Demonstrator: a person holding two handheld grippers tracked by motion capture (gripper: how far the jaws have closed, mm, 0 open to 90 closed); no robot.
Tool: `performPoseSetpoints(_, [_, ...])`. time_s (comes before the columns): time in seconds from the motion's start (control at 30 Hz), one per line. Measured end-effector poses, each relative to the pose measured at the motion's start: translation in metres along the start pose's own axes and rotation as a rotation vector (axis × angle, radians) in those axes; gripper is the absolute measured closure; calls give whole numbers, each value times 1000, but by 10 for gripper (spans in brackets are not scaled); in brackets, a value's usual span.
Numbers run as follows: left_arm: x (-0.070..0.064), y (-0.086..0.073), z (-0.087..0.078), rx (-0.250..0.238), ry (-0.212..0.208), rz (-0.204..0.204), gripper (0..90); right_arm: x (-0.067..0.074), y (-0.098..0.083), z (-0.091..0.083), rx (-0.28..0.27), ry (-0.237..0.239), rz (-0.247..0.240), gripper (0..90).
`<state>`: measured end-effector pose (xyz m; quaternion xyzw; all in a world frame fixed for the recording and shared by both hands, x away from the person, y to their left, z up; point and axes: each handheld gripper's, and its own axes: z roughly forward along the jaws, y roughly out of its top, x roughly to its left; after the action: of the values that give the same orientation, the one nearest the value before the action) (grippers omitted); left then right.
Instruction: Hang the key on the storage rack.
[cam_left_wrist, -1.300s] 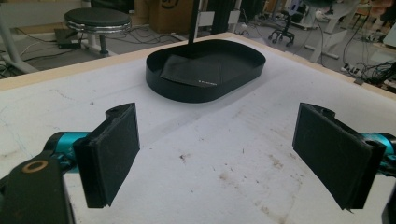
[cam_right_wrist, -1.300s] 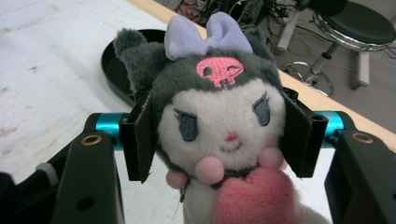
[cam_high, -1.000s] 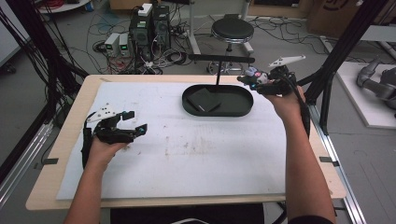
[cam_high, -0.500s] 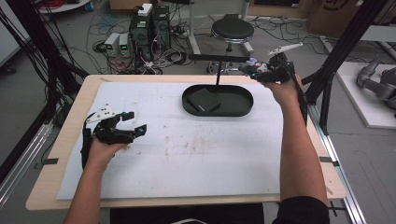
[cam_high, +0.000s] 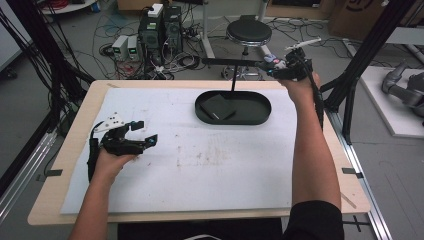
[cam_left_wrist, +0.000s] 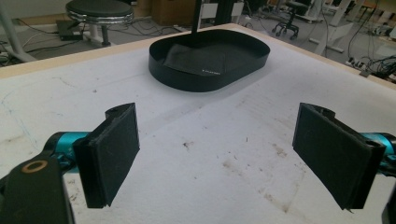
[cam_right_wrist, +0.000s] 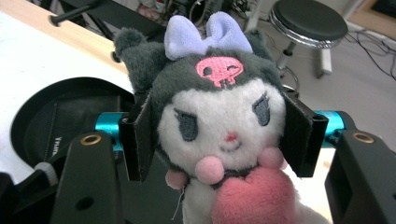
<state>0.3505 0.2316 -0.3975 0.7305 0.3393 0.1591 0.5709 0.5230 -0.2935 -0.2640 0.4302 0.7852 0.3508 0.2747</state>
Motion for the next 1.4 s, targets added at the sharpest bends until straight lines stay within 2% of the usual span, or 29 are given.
performPoseSetpoints(0.17, [0,0,0,1,1,-1,147,-1,-1,-1,24,15,14,375])
performPoseSetpoints(0.3, [0,-1,1,4,-3,-2,147,5,1,-6,8,31,-6,376])
performPoseSetpoints(0.57, [-1,-1,2,8,-9,2,147,6,-1,-21,4,33,-10,375])
performPoseSetpoints(0.7, [-2,-1,5,9,-14,-4,147,8,-6,-31,4,41,-1,375])
performPoseSetpoints(0.9, [-3,-1,6,17,-15,3,147,6,-14,-36,6,33,1,375])
performPoseSetpoints(1.0, [-3,-1,7,18,-15,0,147,5,-14,-39,-11,38,6,375])
performPoseSetpoints(1.23, [-3,-2,8,28,-13,1,147,3,-14,-30,11,40,12,375])
performPoseSetpoints(1.4, [-1,-3,7,26,-9,-5,147,7,-8,-23,3,34,0,375])
